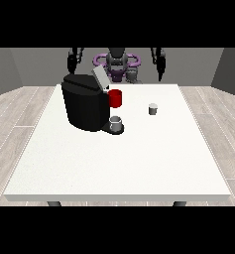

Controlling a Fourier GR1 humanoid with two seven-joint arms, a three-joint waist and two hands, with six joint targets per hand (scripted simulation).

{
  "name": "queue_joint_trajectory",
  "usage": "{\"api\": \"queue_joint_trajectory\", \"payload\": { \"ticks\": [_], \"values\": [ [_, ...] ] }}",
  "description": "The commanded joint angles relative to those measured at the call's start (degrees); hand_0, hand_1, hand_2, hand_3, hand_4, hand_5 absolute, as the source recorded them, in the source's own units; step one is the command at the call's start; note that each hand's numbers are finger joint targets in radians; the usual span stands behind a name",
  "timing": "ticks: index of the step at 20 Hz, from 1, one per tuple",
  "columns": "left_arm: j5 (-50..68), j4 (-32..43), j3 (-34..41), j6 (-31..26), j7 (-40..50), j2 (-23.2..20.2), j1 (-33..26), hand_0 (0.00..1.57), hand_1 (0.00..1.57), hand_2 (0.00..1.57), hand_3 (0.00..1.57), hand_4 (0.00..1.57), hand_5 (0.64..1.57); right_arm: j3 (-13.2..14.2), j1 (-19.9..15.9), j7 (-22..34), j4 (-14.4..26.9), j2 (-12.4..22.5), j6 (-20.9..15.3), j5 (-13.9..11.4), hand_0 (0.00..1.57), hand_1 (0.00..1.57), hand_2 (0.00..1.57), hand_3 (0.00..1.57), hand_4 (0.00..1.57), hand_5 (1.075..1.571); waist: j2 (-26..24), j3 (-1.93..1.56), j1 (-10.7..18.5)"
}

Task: Insert the coffee pod into the coffee machine and close the lid

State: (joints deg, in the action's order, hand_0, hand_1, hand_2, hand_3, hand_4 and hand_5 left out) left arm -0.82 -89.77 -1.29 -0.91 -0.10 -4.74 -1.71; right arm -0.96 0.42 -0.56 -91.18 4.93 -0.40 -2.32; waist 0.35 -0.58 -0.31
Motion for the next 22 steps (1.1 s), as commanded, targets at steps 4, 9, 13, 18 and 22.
{"api": "queue_joint_trajectory", "payload": {
  "ticks": [4,9,13,18,22],
  "values": [
    [-6.91,0.70,-2.75,-3.47,-5.32,-5.57,-0.06,0.00,0.00,0.00,0.00,0.00,1.571,2.76,-0.81,3.70,-0.31,1.17,2.33,4.01,0.00,0.00,0.00,0.00,0.00,1.571,-2.04,0.58,-1.19],
    [-9.61,2.15,1.18,-8.47,-2.69,-16.63,8.59,0.00,0.00,0.00,0.00,0.00,1.571,1.99,-1.96,-3.79,2.57,-0.84,-7.05,-5.67,0.00,0.00,0.00,0.00,0.00,1.571,3.39,0.54,-3.81],
    [-12.37,10.89,3.98,-8.00,-5.49,-19.32,14.97,0.00,0.00,0.00,0.00,0.00,1.571,-2.19,-4.64,-4.75,0.90,-3.05,-8.68,-9.12,0.00,0.00,0.00,0.00,0.00,1.571,8.47,0.60,-7.22],
    [-14.77,18.70,4.66,-11.02,-4.13,-23.13,20.93,0.00,0.00,0.00,0.00,0.00,1.571,-2.81,-8.77,0.90,-1.15,-2.84,-8.65,-9.91,0.00,0.00,0.00,0.00,0.00,1.571,10.43,0.62,-9.33],
    [-16.69,25.21,5.64,-12.29,-3.24,-25.44,26.16,0.00,0.00,0.00,0.00,0.00,1.571,-4.53,-9.81,2.64,-1.45,-4.09,-7.64,-9.69,0.00,0.00,0.00,0.00,0.00,1.571,12.68,0.60,-11.37]
  ]
}}
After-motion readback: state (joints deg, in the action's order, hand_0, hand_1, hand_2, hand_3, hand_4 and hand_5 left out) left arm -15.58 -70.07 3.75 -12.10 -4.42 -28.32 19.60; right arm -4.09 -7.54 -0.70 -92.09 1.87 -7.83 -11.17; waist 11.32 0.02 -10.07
